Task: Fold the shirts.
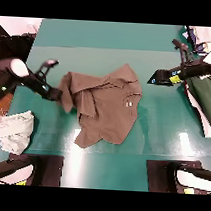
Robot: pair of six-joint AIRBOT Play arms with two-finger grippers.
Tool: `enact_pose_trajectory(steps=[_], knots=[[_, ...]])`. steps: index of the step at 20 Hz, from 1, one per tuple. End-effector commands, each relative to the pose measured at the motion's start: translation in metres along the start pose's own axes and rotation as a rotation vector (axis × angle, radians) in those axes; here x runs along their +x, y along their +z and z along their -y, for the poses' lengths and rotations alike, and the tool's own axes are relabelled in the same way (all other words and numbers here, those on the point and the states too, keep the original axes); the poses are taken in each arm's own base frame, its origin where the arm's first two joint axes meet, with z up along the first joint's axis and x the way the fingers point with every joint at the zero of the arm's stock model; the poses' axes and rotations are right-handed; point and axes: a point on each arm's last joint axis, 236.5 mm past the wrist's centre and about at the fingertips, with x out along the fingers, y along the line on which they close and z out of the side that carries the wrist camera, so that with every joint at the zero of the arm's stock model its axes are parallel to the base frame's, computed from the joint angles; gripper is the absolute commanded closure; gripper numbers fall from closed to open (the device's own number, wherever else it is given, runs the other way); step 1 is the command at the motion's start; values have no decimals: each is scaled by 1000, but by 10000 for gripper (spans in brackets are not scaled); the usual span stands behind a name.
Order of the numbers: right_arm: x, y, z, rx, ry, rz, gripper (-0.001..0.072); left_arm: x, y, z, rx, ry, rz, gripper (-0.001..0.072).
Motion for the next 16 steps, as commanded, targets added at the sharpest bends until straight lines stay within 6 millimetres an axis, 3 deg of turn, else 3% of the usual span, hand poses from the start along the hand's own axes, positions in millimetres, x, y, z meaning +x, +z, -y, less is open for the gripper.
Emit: enact_pose_trajectory(steps=[1,4,10,13,16], knots=[[42,2,25,59,-7,-54,206,-71,32,8,92,40,133,682],[75,19,48,142,9,-16,206,-103,45,15,111,53,224,682],[127,29,69,256,89,-19,208,-104,44,16,104,48,223,682],[138,41,65,231,97,-21,208,-104,44,16,103,47,222,682],[147,52,47,180,109,-23,317,-104,44,17,103,46,222,682]])
